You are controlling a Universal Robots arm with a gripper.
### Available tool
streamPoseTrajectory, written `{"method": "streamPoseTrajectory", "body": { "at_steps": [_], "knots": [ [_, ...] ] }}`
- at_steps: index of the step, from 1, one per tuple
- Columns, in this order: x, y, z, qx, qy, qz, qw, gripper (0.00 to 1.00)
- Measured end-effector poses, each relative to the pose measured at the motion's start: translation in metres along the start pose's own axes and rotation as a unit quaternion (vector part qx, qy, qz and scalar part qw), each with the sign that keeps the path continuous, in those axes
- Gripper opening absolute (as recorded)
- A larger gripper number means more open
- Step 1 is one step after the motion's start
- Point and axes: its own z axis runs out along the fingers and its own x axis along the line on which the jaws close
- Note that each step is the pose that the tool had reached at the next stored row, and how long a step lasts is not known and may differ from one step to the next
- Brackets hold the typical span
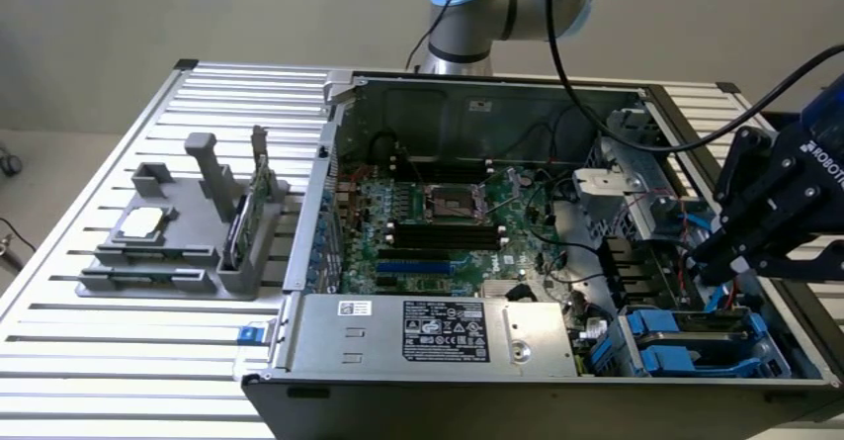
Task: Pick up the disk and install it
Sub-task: 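Insert the second disk wire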
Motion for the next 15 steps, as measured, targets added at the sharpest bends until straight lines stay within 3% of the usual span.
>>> {"method": "streamPoseTrajectory", "body": {
  "at_steps": [15],
  "knots": [
    [-0.0001,0.0016,0.004,0.0,-0.0007,0.0,1.0,0.25]
  ]
}}
